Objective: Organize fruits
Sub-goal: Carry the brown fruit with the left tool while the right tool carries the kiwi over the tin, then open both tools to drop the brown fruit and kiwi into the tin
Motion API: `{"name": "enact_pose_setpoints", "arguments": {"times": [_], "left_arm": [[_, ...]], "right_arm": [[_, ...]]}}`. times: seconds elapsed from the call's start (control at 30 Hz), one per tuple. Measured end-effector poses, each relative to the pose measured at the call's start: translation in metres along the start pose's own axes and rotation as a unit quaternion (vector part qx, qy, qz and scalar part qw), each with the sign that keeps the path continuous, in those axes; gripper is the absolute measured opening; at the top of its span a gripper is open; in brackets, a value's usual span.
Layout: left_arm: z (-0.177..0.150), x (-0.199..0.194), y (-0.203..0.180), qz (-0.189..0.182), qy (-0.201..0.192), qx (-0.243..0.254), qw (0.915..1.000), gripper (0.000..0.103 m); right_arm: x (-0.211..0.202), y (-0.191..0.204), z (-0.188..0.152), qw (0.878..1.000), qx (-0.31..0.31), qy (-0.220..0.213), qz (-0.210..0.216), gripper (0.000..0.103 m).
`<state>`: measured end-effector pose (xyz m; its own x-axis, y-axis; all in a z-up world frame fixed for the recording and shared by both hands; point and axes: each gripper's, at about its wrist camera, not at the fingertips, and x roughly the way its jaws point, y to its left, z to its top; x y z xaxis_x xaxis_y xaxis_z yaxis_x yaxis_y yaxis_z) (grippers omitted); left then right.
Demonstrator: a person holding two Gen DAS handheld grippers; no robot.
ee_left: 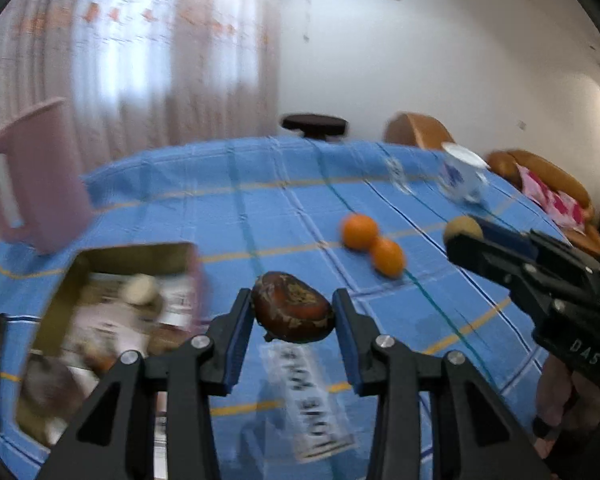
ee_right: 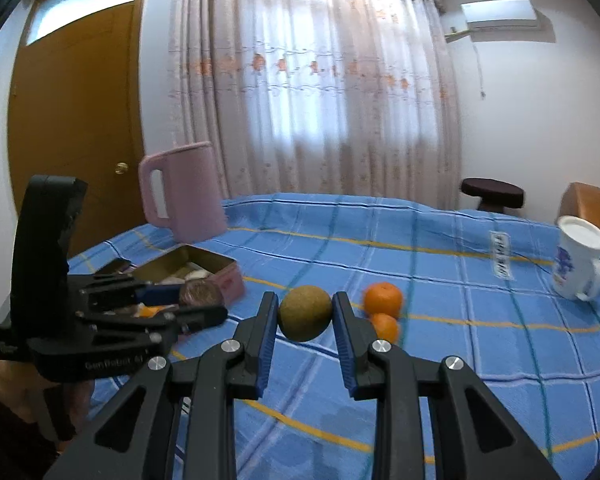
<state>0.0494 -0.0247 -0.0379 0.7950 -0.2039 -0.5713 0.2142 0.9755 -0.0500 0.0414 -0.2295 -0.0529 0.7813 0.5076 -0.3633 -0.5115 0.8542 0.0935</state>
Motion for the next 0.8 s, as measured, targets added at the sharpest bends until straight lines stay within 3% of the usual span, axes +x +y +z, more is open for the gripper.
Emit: {"name": "enact_pose_setpoints", "arguments": {"times": [0.37, 0.8], "left_arm": [[0.000, -0.014, 0.069, 0.081, -0.023, -0.042, 0.9955, 0.042], [-0.020, -0.014, 0.112, 0.104, -0.011, -0.077, 0.9915, 0.042]], "right_arm": [[0.054, 0.063, 0.036, 0.996, -0.047, 0.025, 0.074, 0.029], [0.111, 0.122, 0.023, 0.985, -0.092, 0.084, 0.118, 0.029]]}}
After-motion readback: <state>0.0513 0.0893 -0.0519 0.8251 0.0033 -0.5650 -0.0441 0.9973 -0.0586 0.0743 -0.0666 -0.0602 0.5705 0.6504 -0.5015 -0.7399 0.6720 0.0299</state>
